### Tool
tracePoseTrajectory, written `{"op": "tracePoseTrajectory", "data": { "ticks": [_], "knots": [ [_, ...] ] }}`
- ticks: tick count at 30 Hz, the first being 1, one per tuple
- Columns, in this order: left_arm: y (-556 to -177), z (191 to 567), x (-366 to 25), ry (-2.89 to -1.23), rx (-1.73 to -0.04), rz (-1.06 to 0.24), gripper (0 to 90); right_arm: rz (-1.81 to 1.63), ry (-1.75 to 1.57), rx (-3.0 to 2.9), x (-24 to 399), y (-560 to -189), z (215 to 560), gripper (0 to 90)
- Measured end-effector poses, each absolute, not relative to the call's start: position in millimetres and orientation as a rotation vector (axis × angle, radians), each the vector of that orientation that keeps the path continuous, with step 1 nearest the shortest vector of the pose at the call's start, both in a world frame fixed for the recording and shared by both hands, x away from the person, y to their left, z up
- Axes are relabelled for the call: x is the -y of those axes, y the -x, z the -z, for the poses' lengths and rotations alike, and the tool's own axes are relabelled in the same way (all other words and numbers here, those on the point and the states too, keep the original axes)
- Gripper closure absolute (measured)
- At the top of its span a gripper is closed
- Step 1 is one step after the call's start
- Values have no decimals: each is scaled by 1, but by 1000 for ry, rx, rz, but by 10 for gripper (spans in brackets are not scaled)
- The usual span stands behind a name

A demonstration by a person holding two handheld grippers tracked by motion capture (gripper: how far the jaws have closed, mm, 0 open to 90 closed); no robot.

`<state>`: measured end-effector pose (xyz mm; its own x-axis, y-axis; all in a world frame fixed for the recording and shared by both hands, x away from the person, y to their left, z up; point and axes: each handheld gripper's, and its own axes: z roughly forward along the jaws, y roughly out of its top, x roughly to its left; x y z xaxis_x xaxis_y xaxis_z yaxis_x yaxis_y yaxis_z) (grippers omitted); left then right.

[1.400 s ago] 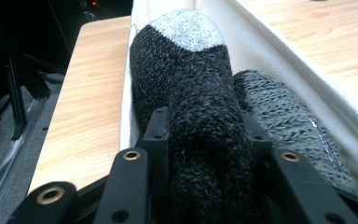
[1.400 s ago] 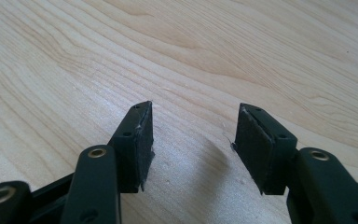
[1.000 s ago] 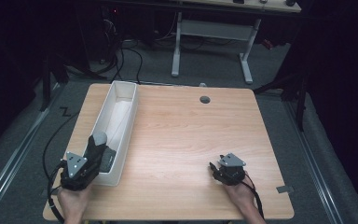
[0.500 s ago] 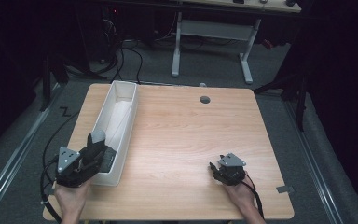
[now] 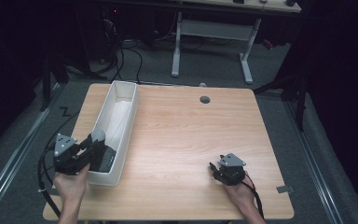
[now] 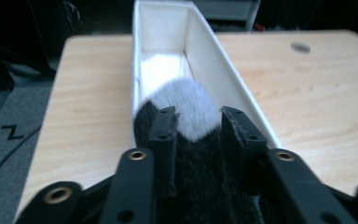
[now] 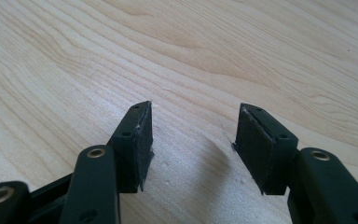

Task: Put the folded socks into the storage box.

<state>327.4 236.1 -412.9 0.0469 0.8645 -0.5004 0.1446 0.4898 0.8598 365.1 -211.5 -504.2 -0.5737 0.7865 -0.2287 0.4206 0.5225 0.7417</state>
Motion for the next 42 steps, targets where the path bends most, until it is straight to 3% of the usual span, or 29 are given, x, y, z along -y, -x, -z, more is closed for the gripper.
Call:
{"op": "tracePoseTrajectory", "data": {
  "ticks": [10,25,36,42],
  "knots": [
    [-311,437,-225,-961,-1407,-777,745,-870,-979,-2211,212,-365,504,462],
    [-319,452,-230,-951,-1420,-822,790,-870,-977,-2215,212,-366,504,462],
    [-340,449,-238,-939,-1448,-798,778,-869,-976,-2216,212,-366,504,462],
    [-342,437,-239,-914,-1437,-773,687,-870,-975,-2216,212,-366,504,462]
  ]
}}
